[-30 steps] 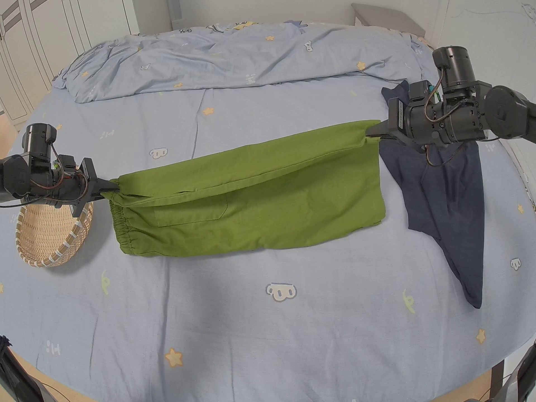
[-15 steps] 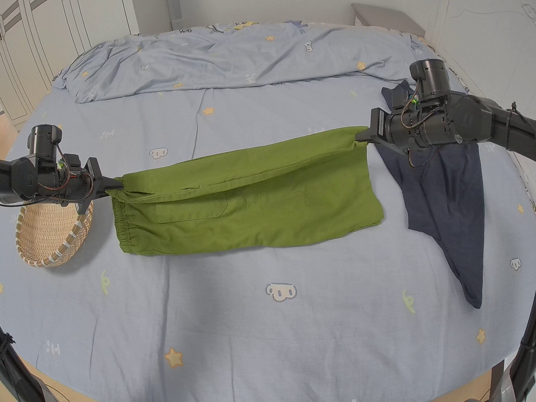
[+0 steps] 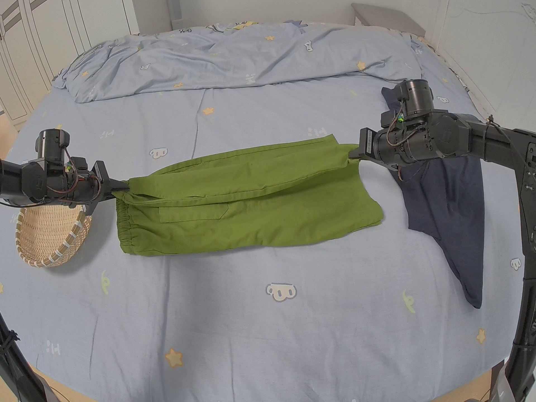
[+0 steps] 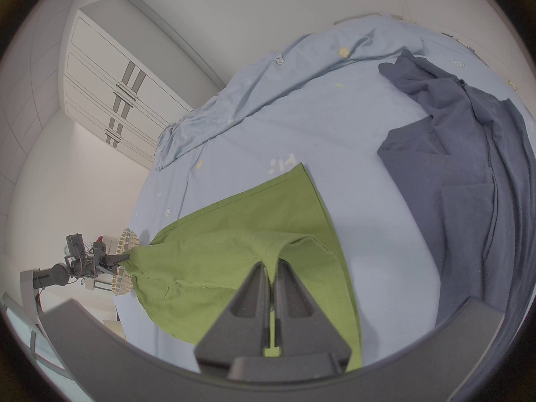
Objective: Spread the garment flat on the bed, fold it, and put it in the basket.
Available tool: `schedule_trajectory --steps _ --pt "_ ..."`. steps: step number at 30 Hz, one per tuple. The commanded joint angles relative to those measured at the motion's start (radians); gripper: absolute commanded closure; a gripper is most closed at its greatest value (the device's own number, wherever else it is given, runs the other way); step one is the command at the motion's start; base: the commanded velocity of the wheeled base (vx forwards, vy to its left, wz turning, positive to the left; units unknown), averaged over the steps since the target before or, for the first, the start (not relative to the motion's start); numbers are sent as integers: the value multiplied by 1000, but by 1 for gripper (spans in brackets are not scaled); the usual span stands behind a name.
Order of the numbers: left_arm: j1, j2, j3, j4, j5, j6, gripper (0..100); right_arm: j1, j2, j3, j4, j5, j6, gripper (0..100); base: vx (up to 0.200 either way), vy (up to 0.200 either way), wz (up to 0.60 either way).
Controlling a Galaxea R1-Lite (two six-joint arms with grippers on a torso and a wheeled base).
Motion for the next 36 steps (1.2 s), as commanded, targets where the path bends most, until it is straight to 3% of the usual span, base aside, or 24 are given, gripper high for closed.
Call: schedule_trajectory --steps 1,8,13,23,29,36 --pt "0 12 -6 -1 -1 0 0 2 15 0 1 1 2 0 0 0 0" --pt "-23 12 -26 -2 -2 -13 0 14 22 0 -18 3 3 0 0 0 0" --pt "-51 49 -130 -56 -4 -145 0 16 19 0 -19 3 0 0 0 0 0" --pt "-68 207 -342 -143 4 -280 0 11 -13 0 -8 3 5 0 0 0 0" --pt "-57 282 -444 -139 82 -303 0 13 -48 0 -5 3 5 0 0 0 0" --pt "-52 204 -417 -139 82 -313 0 25 -67 8 -18 3 3 0 0 0 0"
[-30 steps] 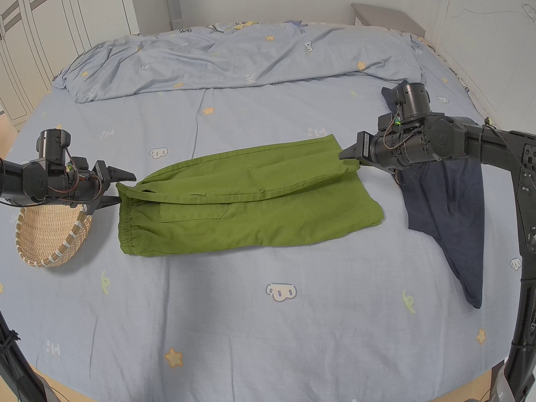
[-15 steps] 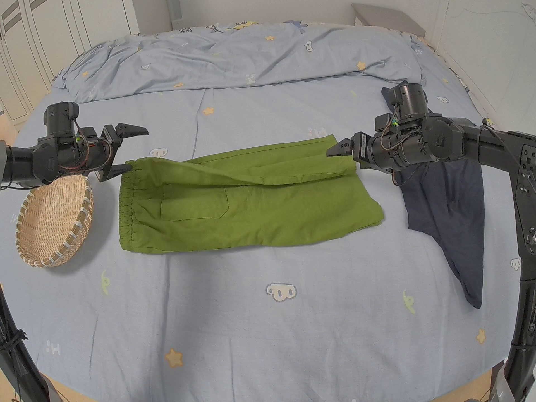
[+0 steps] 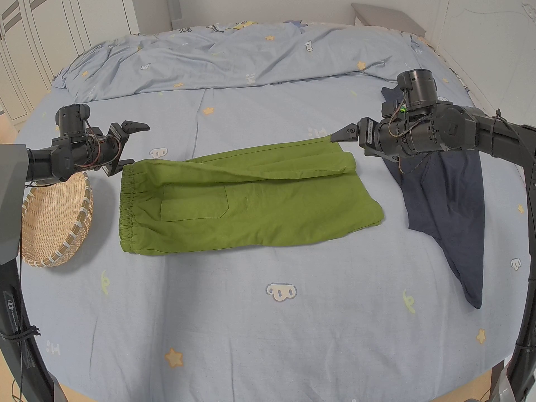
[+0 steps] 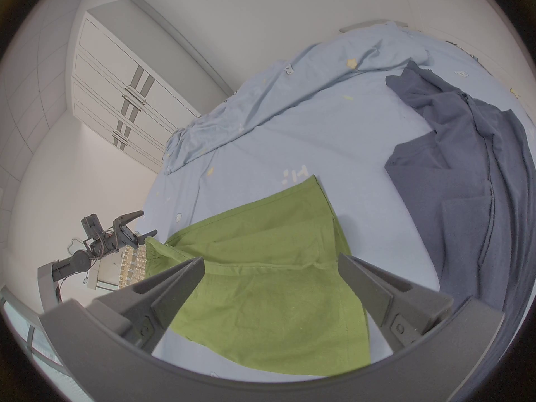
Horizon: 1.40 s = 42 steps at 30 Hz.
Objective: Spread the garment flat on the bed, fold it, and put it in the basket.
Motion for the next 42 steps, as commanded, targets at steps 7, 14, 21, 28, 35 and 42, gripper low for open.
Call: schedule_trajectory --steps 7,14,21,28,35,42 --pt "11 -139 23 -7 9 -12 0 5 -66 66 -11 0 -8 0 0 0 0" --pt "-19 -264 192 -5 -73 -2 0 4 -72 75 -12 2 -8 0 0 0 0" --pt "-95 -284 310 -1 -152 54 0 5 -80 77 -11 2 -8 0 0 0 0" --pt "-160 -280 356 8 -148 114 0 4 -92 78 -11 0 -8 0 0 0 0" --pt "-201 -189 325 73 -116 205 0 4 -94 90 -12 0 -8 0 0 0 0" --pt "-206 -45 164 81 -106 199 0 5 -95 89 -29 -1 -8 0 0 0 0"
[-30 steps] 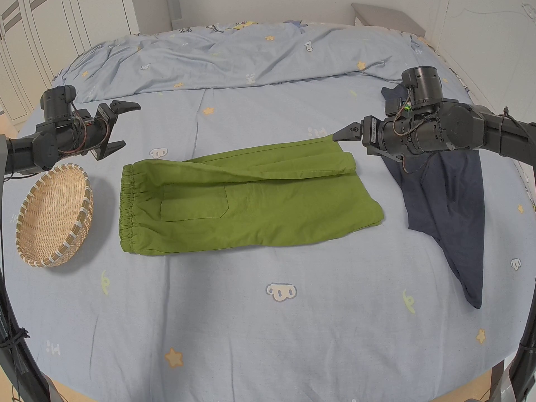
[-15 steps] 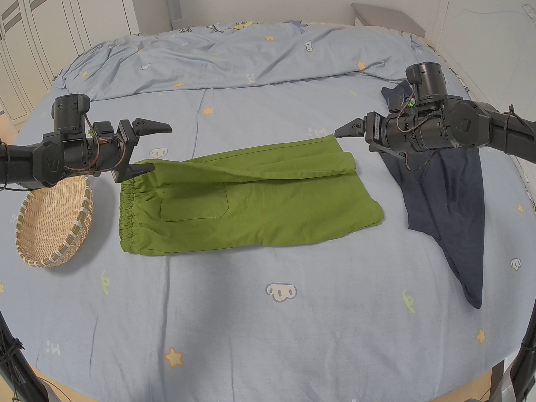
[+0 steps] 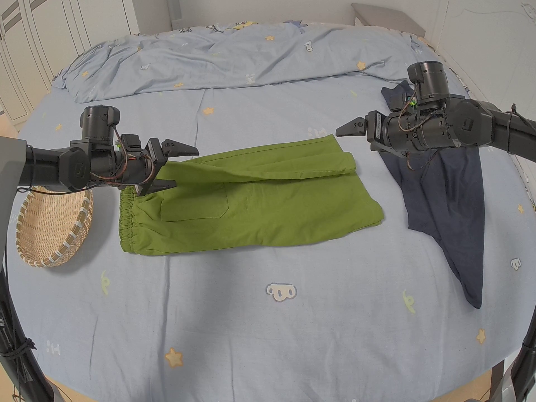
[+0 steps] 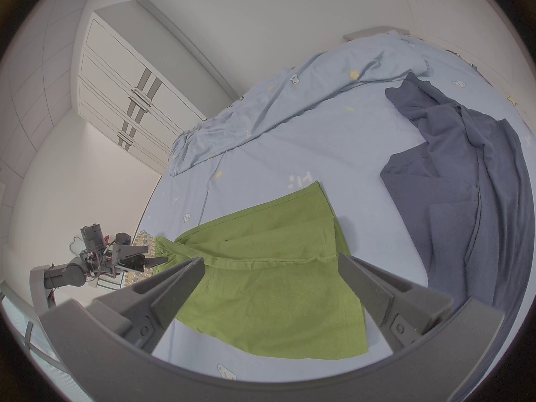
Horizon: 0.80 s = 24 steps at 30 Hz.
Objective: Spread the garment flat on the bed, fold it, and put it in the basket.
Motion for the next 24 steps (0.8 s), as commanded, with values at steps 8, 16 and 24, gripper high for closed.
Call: schedule_trajectory --steps 8,16,24 --pt "36 285 -380 -2 40 -93 0 3 -16 8 -22 -2 0 0 0 0 0" --pt "96 405 -477 15 43 -233 0 4 -37 41 -34 -2 -1 0 0 0 0" --pt "89 289 -477 66 42 -233 0 6 -69 94 -68 -2 0 0 0 0 0"
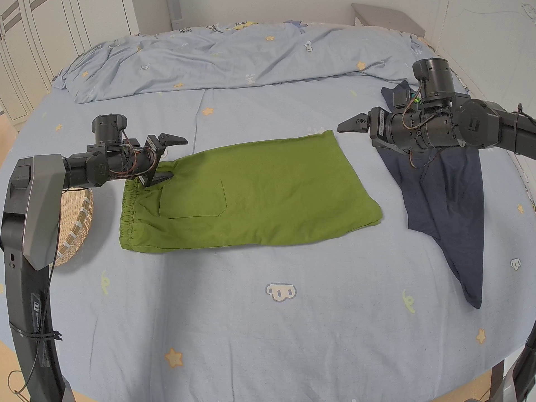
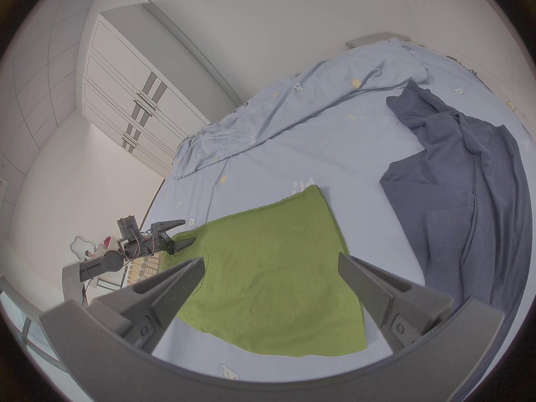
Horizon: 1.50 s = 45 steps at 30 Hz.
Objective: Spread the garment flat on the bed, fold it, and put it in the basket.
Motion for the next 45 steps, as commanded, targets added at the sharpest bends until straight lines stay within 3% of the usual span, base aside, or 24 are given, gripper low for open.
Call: schedule_trajectory --steps 1,7,11,17,19,22,29,36,45 --pt "0 -116 -1 26 0 -3 0 1 -37 56 -31 2 1 0 0 0 0" --pt "6 -324 71 18 -6 -3 0 -2 -69 128 -91 3 1 0 0 0 0" --pt "7 -481 273 13 -1 23 0 -6 -95 159 -109 3 7 0 0 0 0" --pt "27 -662 641 19 54 281 0 -8 -154 237 -97 -20 13 0 0 0 0" --pt "32 -729 770 13 143 375 0 -8 -183 294 -99 -47 16 0 0 0 0" --pt "33 -783 851 18 230 395 0 -11 -207 381 -114 -69 19 0 0 0 0" --pt "75 -769 930 12 226 364 0 -39 -301 547 -214 -40 18 0 0 0 0" --pt "116 -665 948 -34 223 373 0 -40 -301 548 -235 -38 19 0 0 0 0" --pt "104 -530 948 -136 207 375 0 -43 -298 550 -235 -35 21 0 0 0 0"
